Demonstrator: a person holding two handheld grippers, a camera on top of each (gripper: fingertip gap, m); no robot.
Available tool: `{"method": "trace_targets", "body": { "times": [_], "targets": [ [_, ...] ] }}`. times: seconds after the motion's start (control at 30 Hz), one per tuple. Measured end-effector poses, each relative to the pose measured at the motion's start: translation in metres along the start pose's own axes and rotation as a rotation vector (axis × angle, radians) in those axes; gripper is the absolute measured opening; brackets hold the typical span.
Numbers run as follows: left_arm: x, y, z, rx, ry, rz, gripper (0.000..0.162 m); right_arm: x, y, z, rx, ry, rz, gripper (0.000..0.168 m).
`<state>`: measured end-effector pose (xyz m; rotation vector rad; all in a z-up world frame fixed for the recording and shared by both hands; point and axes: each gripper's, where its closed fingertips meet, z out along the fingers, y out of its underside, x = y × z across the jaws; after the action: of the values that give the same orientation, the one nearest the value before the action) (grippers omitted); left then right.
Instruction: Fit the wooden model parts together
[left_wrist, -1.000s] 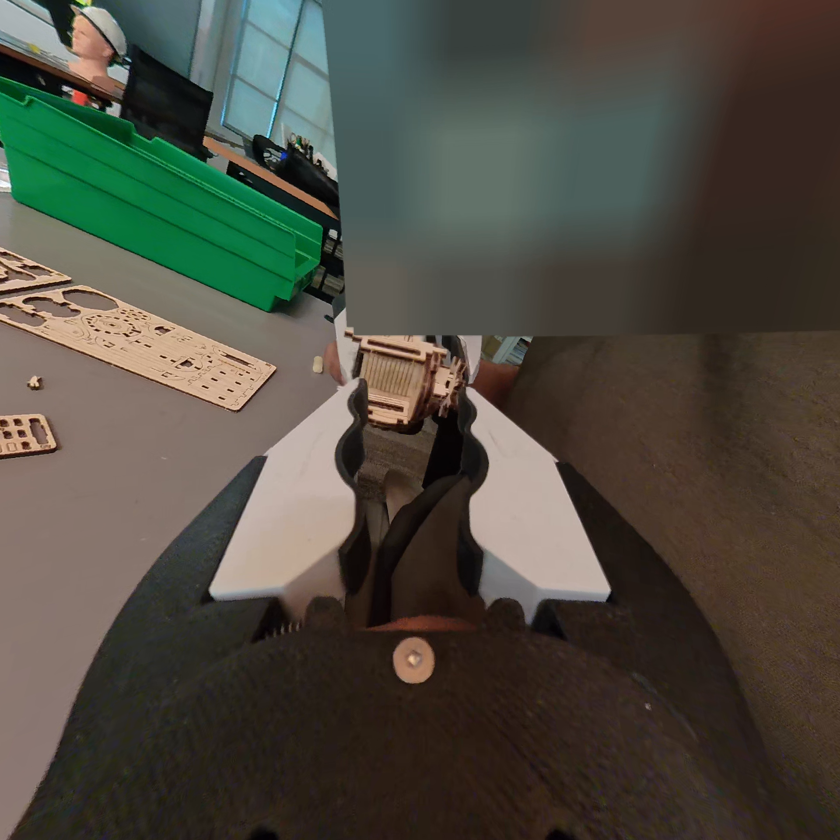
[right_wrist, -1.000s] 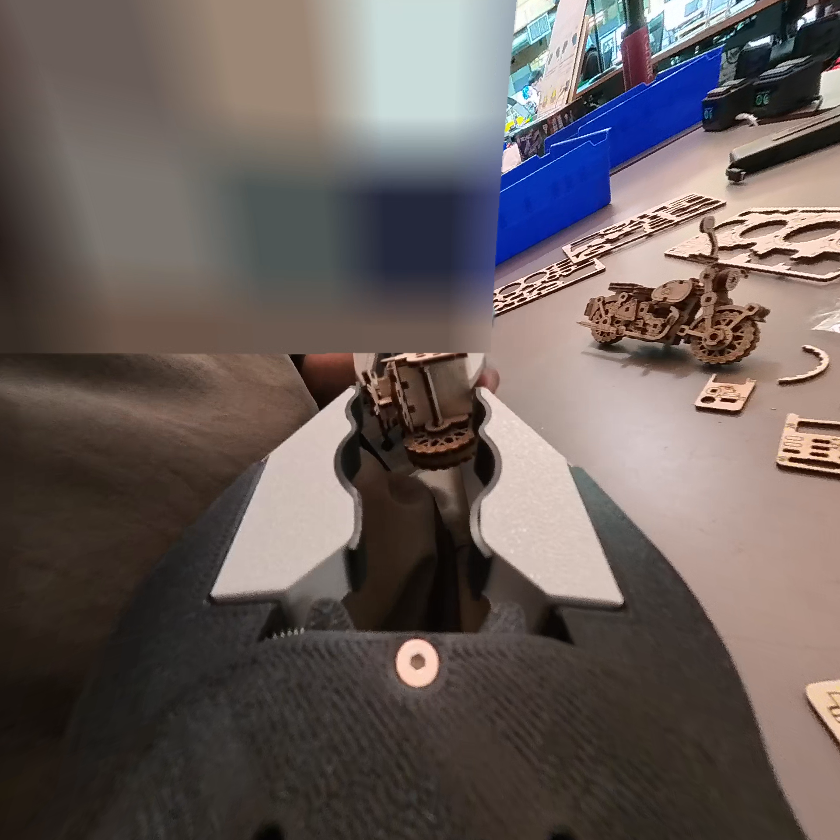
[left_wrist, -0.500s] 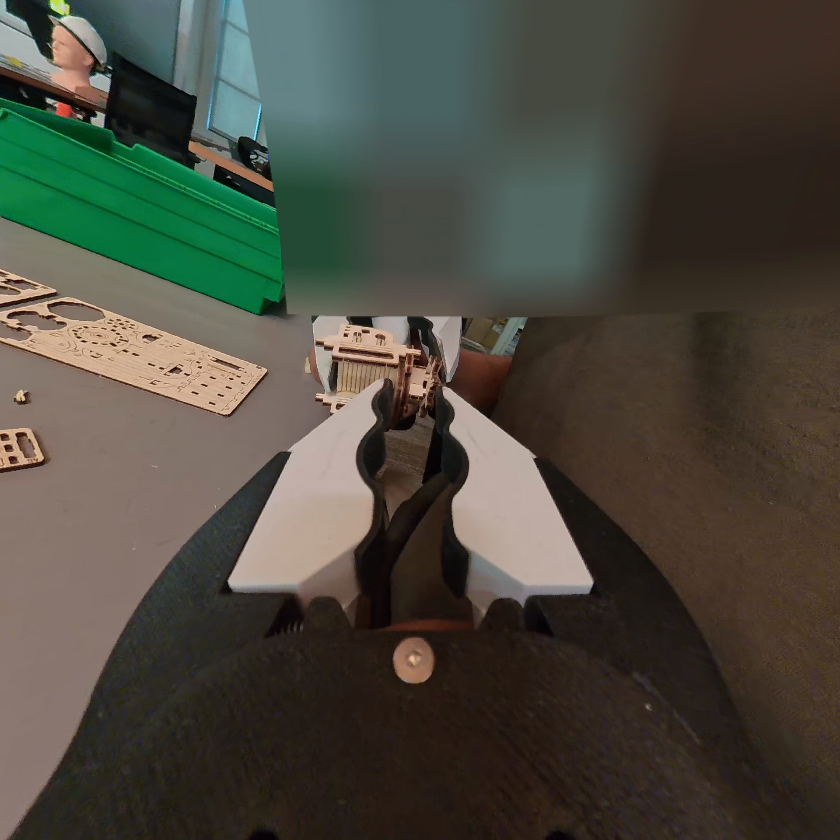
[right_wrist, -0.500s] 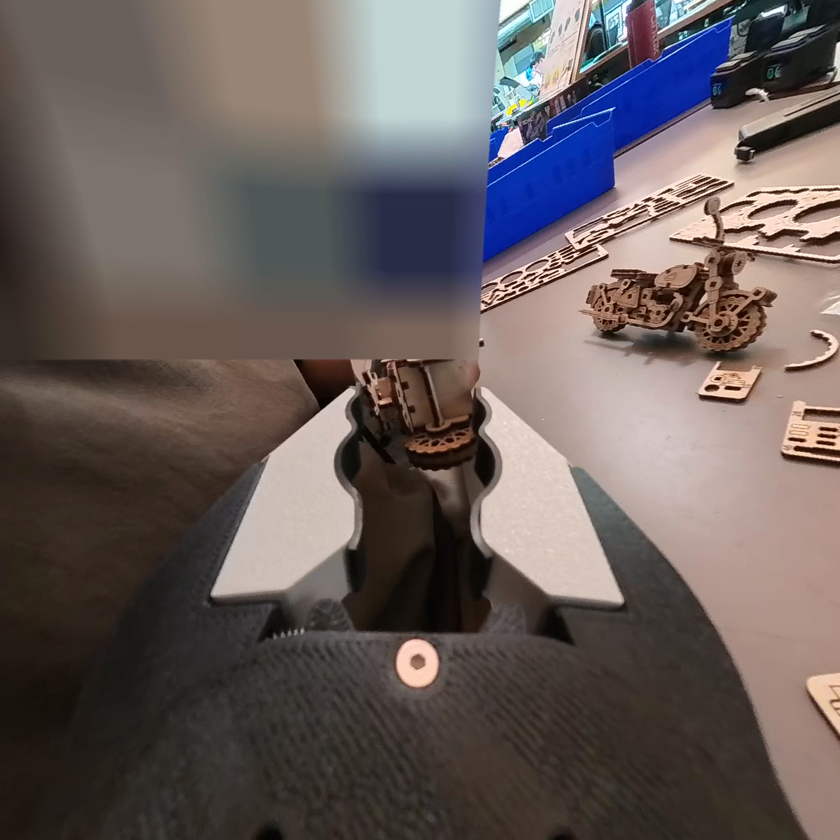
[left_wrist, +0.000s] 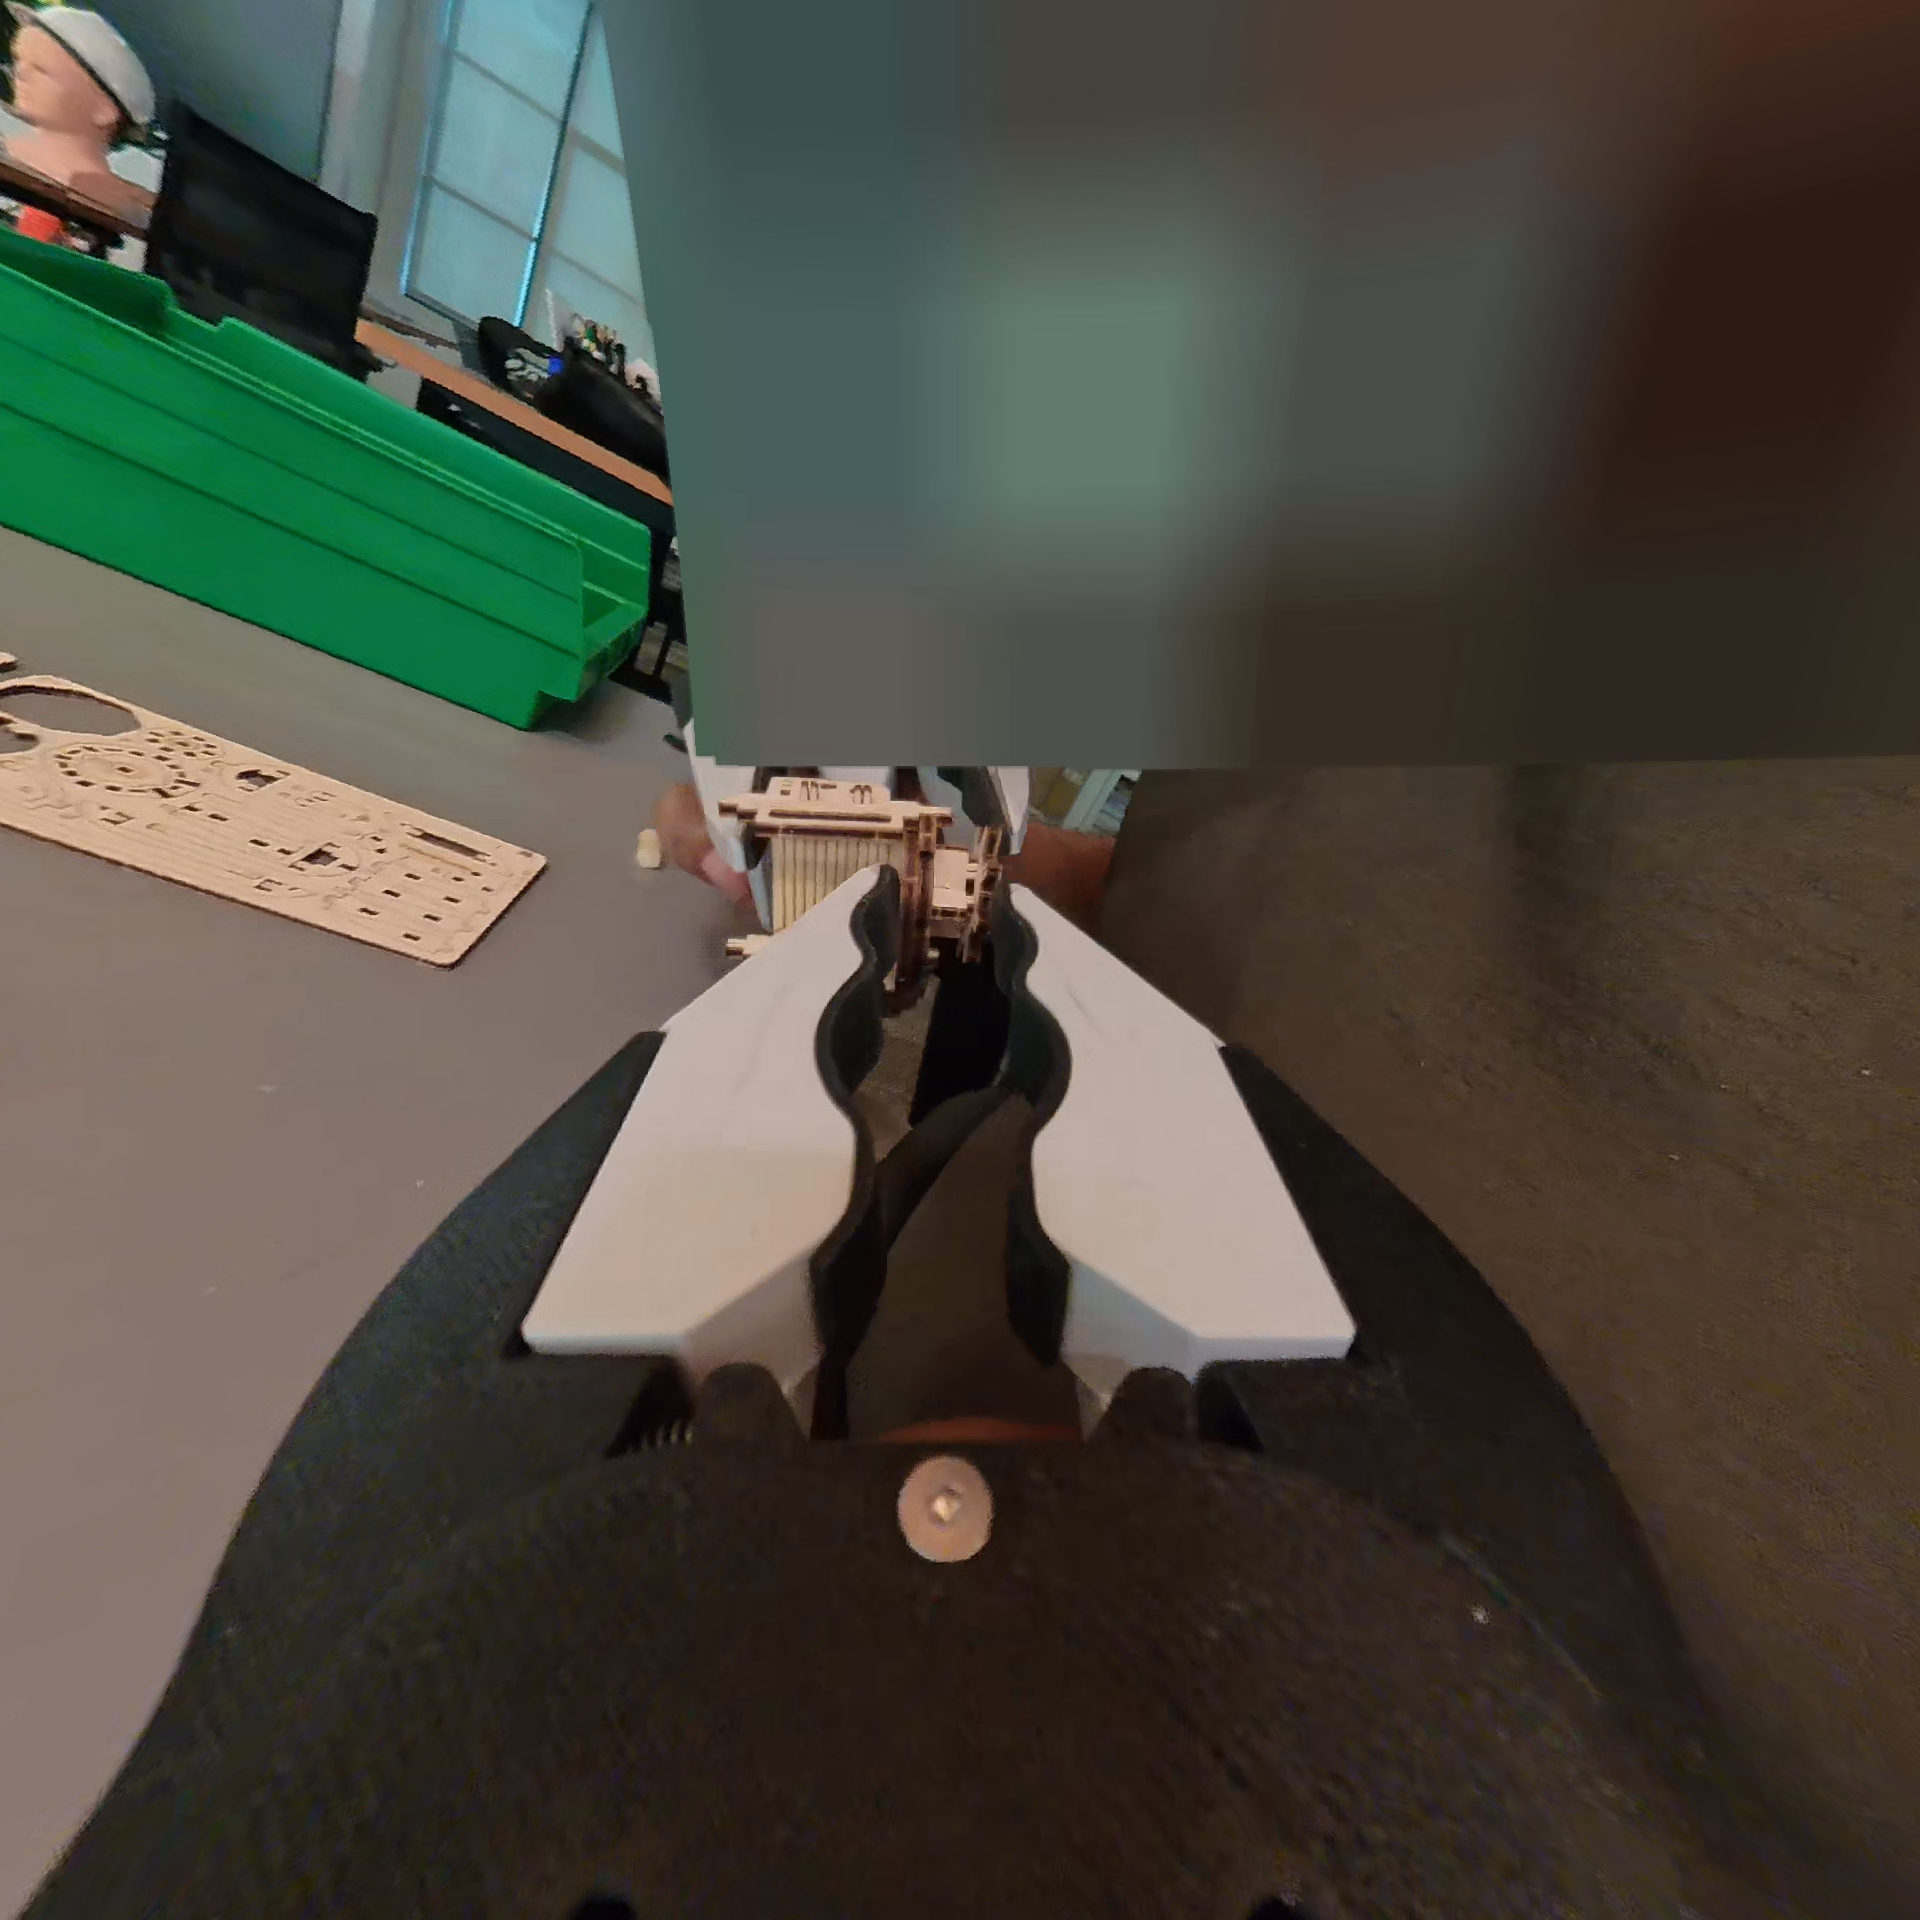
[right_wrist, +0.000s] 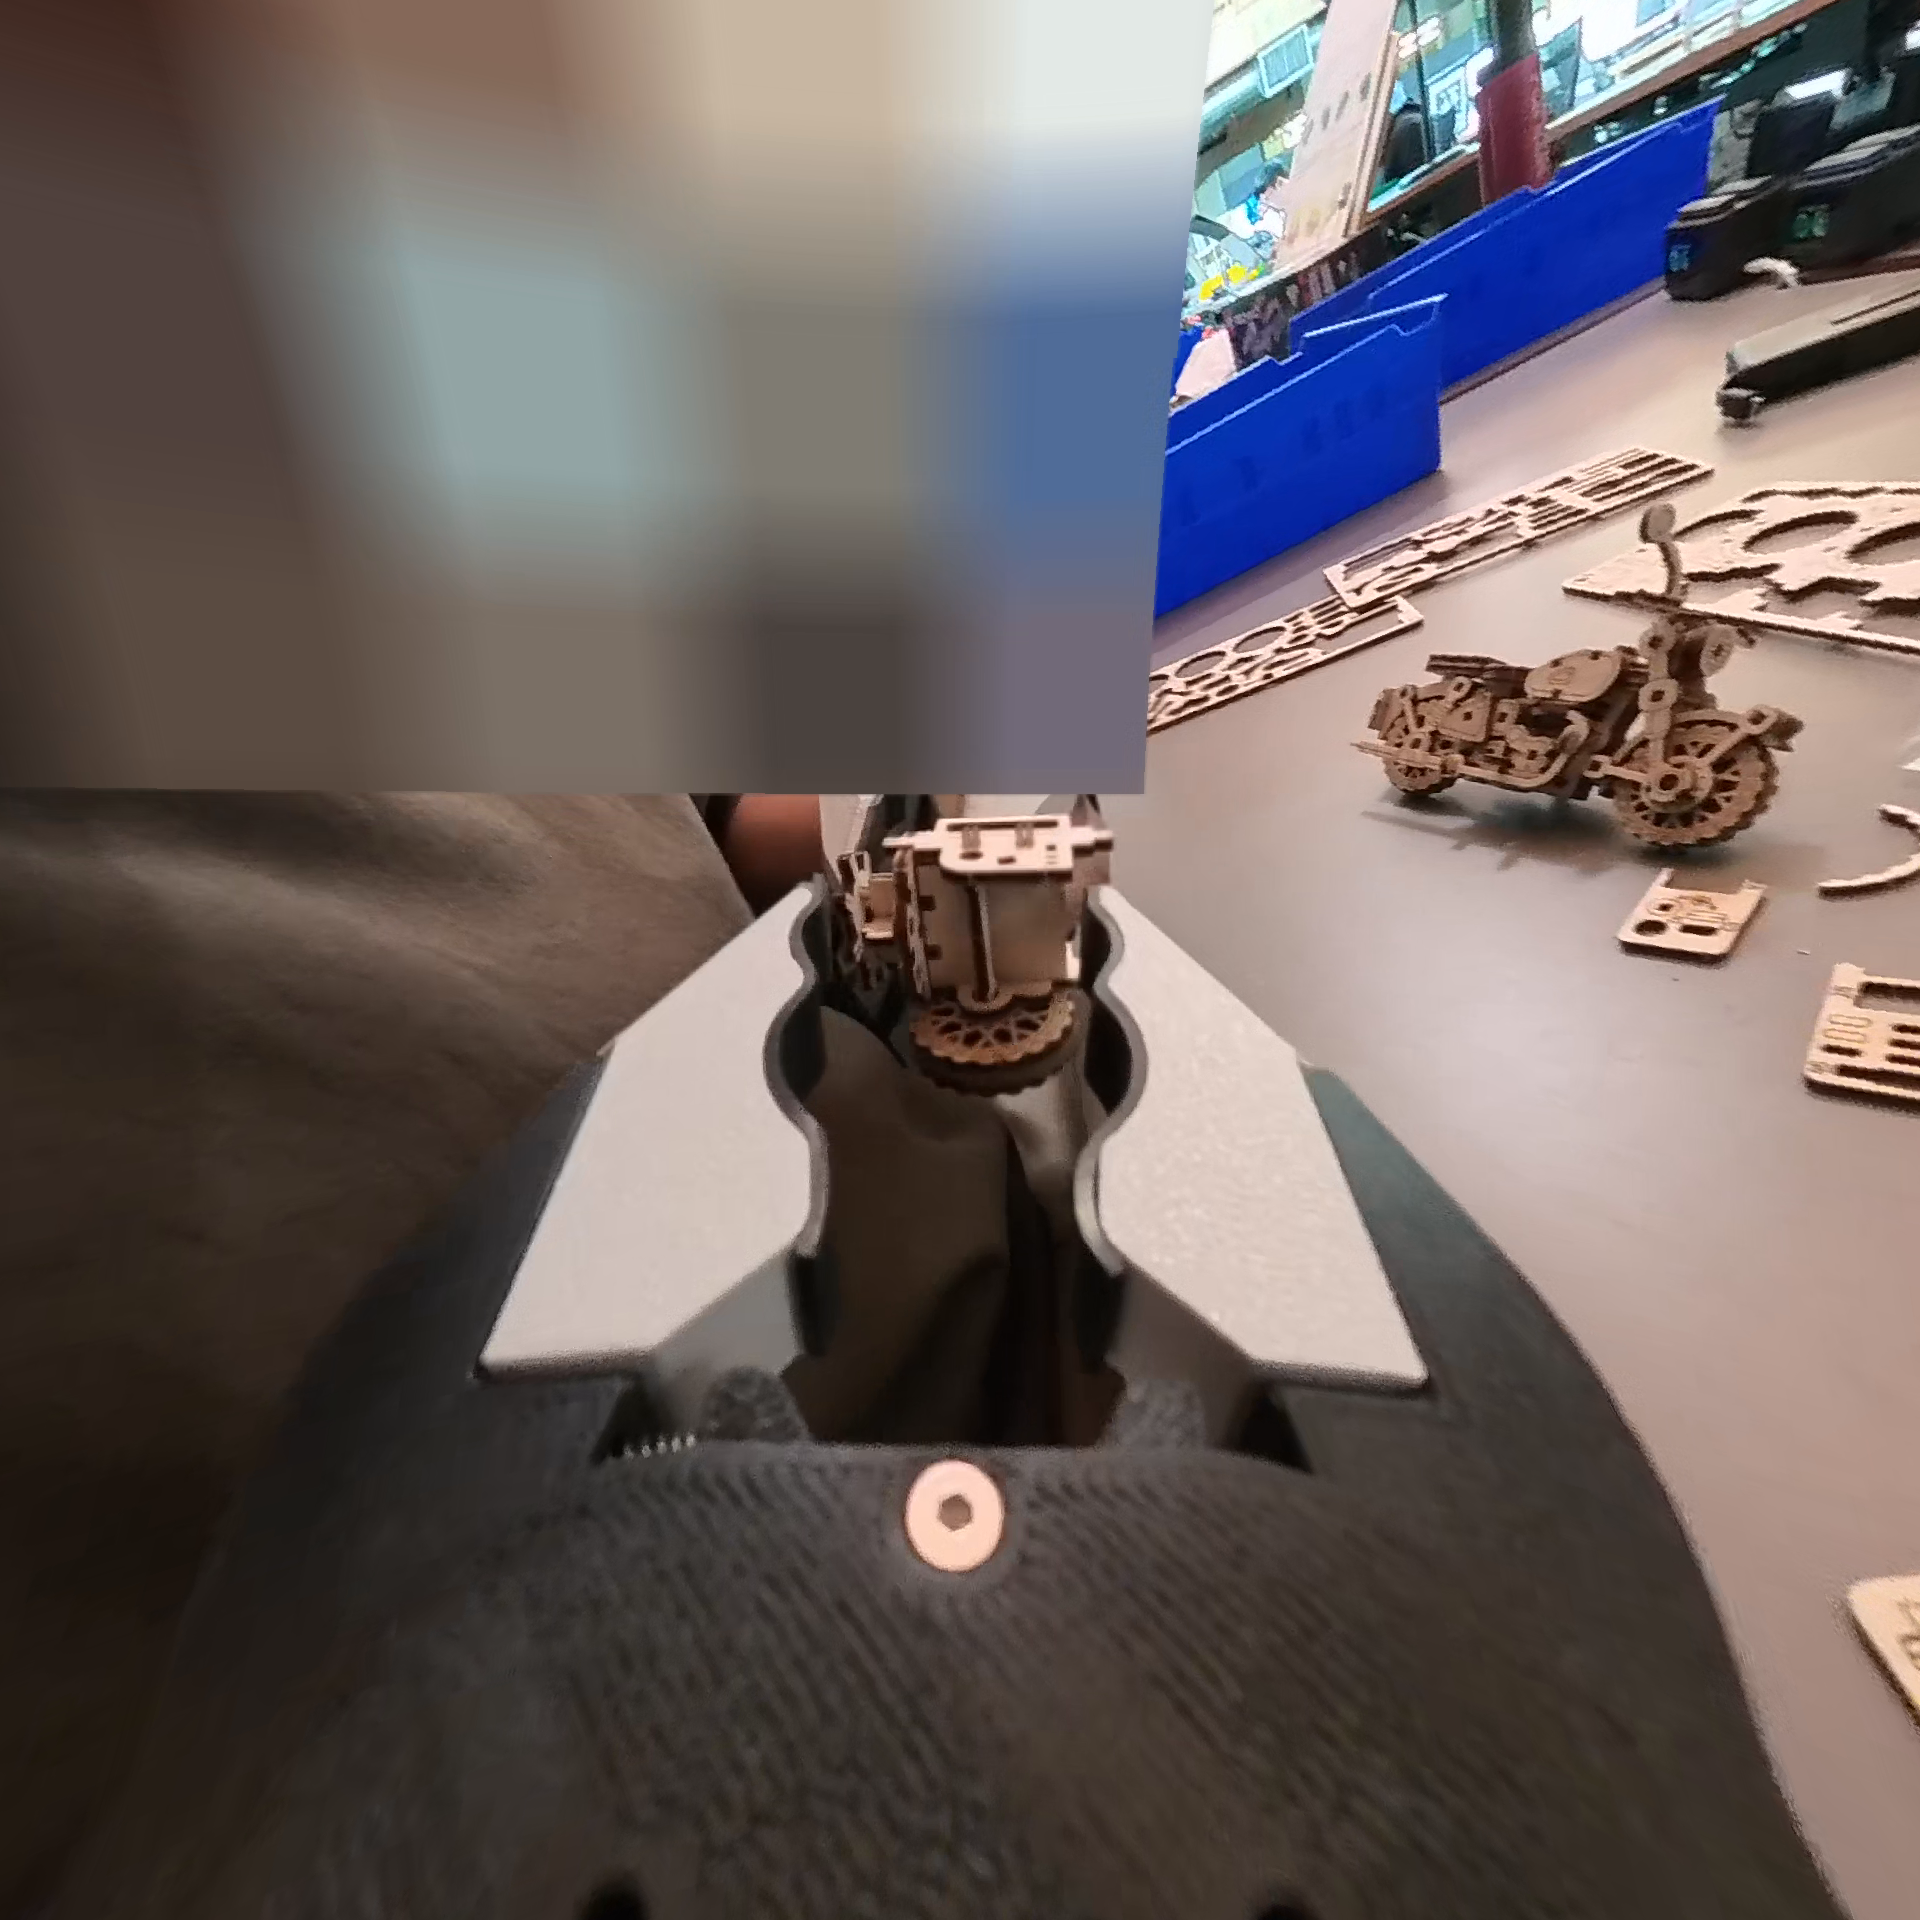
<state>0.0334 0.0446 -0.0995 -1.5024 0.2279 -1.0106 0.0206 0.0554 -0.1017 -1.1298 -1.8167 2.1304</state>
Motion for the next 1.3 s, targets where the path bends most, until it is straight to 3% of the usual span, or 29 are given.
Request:
{"method": "trace_targets", "body": {
  "times": [0.37, 0.6, 1.2, 1.3],
  "targets": [
    [0.007, -0.001, 0.002, 0.015, 0.022, 0.014, 0.016, -0.008, 0.005, 0.005, -0.028, -0.007, -0.08, 0.045],
    [-0.007, -0.008, -0.005, 0.042, -0.072, 0.022, 0.044, -0.007, 0.003, 0.006, -0.022, -0.022, -0.06, 0.045],
    [-0.003, 0.008, 0.001, -0.05, -0.042, 0.041, 0.038, -0.01, 0.011, 0.006, -0.08, -0.014, -0.117, 0.045],
    [0.007, 0.011, 0.003, -0.067, 0.016, 0.036, 0.018, -0.01, 0.012, 0.006, -0.088, -0.012, -0.123, 0.045]
  ]
}}
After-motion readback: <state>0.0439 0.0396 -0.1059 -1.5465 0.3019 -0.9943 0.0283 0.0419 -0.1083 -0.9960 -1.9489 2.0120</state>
